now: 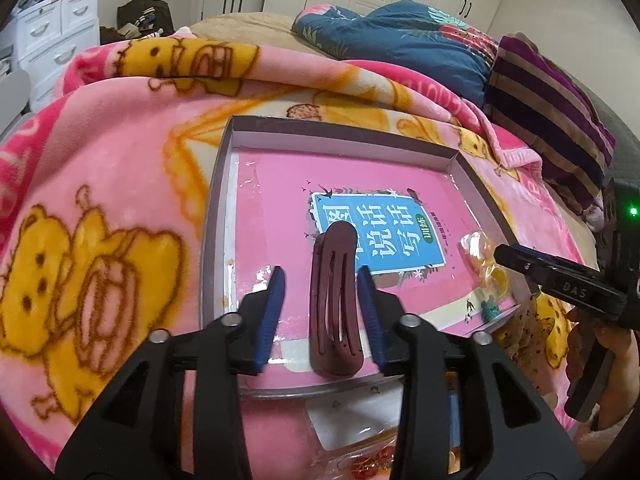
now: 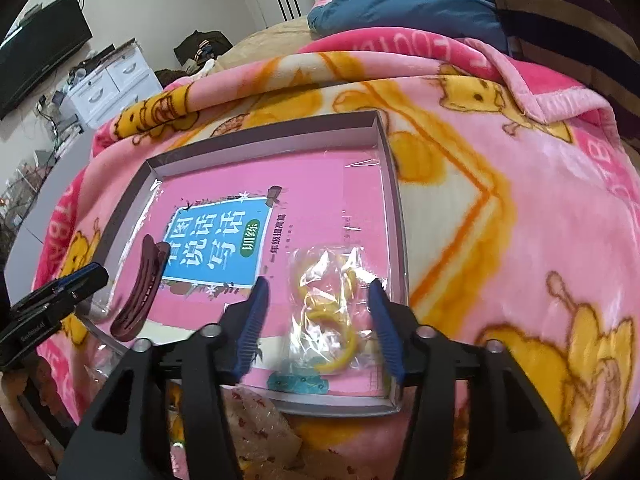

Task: Organize jewelry
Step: 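Carry the maroon clip into the box with the left tool while the right tool drops the bag, then open and withdraw both tools from the grey box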

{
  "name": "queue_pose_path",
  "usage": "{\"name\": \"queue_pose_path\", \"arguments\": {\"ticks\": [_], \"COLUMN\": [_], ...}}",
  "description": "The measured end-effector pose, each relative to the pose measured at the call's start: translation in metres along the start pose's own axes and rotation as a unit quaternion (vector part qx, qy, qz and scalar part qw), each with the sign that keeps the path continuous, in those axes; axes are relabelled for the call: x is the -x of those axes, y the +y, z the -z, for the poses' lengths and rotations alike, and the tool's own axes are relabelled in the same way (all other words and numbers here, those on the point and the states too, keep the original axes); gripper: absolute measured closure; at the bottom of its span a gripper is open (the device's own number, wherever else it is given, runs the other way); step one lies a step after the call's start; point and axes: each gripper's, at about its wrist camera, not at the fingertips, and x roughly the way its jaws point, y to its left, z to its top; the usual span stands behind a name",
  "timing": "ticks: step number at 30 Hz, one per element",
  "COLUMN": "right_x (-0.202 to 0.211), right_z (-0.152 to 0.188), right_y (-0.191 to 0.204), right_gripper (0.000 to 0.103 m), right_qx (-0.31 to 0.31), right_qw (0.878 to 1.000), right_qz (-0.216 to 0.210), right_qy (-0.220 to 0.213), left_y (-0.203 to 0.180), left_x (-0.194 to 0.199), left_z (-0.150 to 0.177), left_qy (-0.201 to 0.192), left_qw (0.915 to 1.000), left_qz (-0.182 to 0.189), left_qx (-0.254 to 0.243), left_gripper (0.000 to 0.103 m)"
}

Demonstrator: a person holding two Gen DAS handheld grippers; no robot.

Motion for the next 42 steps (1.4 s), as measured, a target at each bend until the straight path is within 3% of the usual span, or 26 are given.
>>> {"name": "queue_pose_path", "arguments": {"ticks": [4, 13, 21, 26, 42], "right_x": [0.014, 0.064, 0.093, 0.111, 0.137], "right_z": [0.003, 0.02, 0.037, 0.048, 0.075], "right_y": [0.0, 0.004, 0.013, 0.021, 0.049], "right_gripper": [0.04, 0.017, 0.013, 0.007, 0.006], "right_qx": [0.003, -0.006, 0.003, 0.014, 0.041], "right_qw": [1.0, 0.996, 0.994, 0.992, 0.99], "right_qz": [-0.002, -0.017, -0.011, -0.01, -0.04], "right_qy": [-0.017, -0.082, -0.111, -0.129, -0.13], "left_y": [0.0, -0.002, -0.007, -0.007, -0.007], "left_x": [0.006, 0.027, 0.047, 0.06, 0.088], "left_z": [0.001, 0.007, 0.011, 0.013, 0.032], "left_qy": [-0.003, -0.017, -0.035, -0.048, -0.062], "left_qw": [1.0, 0.9997, 0.9989, 0.9984, 0.9977], "left_qz": [-0.002, -0.016, -0.026, -0.025, -0.026], "left_qx": [-0.002, -0.012, -0.017, -0.012, -0.008], "left_gripper": [0.065, 0.038, 0.015, 0.01, 0.009]}}
